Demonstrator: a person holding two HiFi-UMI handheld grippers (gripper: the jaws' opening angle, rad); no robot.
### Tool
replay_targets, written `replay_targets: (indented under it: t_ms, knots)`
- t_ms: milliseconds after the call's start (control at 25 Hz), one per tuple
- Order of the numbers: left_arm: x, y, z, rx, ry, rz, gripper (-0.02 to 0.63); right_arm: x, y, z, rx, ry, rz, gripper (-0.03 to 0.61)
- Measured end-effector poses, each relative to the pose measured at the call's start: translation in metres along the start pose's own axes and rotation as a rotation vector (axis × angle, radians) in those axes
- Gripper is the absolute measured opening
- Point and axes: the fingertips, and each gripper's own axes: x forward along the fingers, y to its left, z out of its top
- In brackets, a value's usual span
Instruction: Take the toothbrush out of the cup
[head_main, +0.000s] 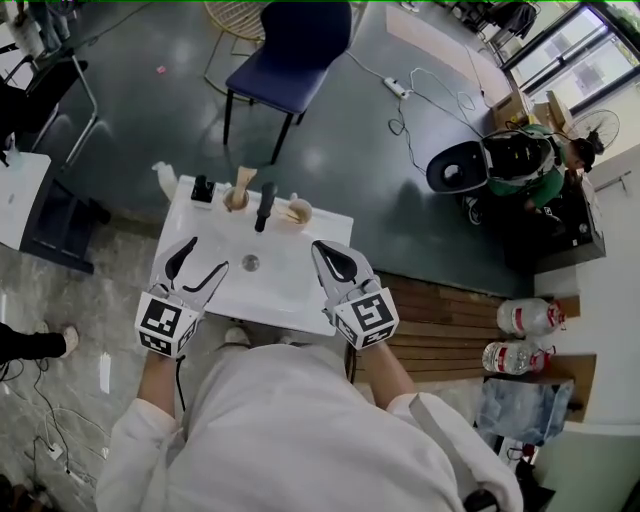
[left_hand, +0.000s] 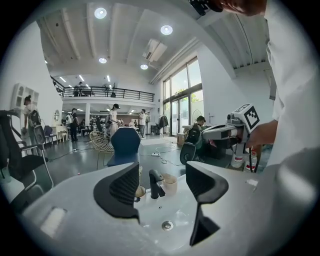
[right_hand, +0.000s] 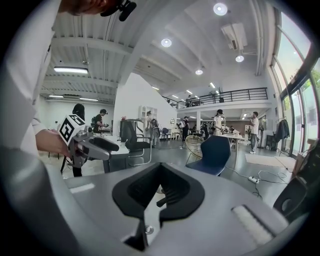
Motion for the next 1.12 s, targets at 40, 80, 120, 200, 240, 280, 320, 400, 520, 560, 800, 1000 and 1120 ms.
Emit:
replay_targets:
  t_ms: [40, 80, 120, 200, 240, 280, 320, 400, 520, 560, 800, 1000, 1120]
  knots:
    - [0.002, 0.002, 0.000, 0.002, 0.000, -0.001, 0.307, -0.001, 0.000, 0.001, 0.002, -0.002, -0.002, 0.004]
    - [0.005, 0.004, 0.001, 0.003, 0.000, -0.001, 0.322, -0.001, -0.001, 0.001, 0.005, -0.004, -0.002, 0.003]
    - [0.009, 0.007, 0.000, 0.005, 0.000, 0.001, 0.341, -0.001, -0.001, 0.000, 0.007, -0.007, -0.001, 0.003]
    - [0.015, 0.010, -0.001, 0.004, 0.003, 0.003, 0.364, -0.002, -0.003, -0.002, 0.008, -0.011, 0.008, 0.003]
    - [0.019, 0.010, -0.003, 0.003, 0.007, 0.005, 0.379, -0.003, -0.004, -0.002, 0.009, -0.012, 0.015, 0.004]
    - [0.022, 0.010, -0.004, 0.001, 0.014, 0.006, 0.380, -0.004, -0.005, -0.003, 0.008, -0.013, 0.023, 0.003]
    - [0.026, 0.009, -0.005, 0.000, 0.021, 0.008, 0.380, -0.007, -0.006, -0.003, 0.007, -0.013, 0.031, 0.003]
    - [0.035, 0.007, -0.008, 0.002, 0.037, 0.018, 0.379, -0.012, -0.010, -0.002, 0.004, -0.014, 0.044, 0.003]
    - [0.052, 0.010, -0.015, -0.001, 0.064, 0.040, 0.376, -0.017, -0.019, -0.001, 0.002, -0.020, 0.057, 0.003]
    - [0.057, 0.011, -0.017, -0.005, 0.073, 0.047, 0.376, -0.019, -0.021, 0.000, 0.001, -0.022, 0.060, 0.003]
    - [0.086, 0.022, -0.033, -0.027, 0.116, 0.076, 0.365, -0.035, -0.039, 0.000, 0.006, -0.028, 0.053, 0.004]
    - [0.113, 0.038, -0.053, -0.041, 0.162, 0.087, 0.348, -0.047, -0.054, -0.004, 0.011, -0.019, 0.027, 0.003]
    - [0.132, 0.047, -0.071, -0.056, 0.204, 0.086, 0.342, -0.056, -0.062, -0.004, 0.010, -0.018, 0.007, 0.003]
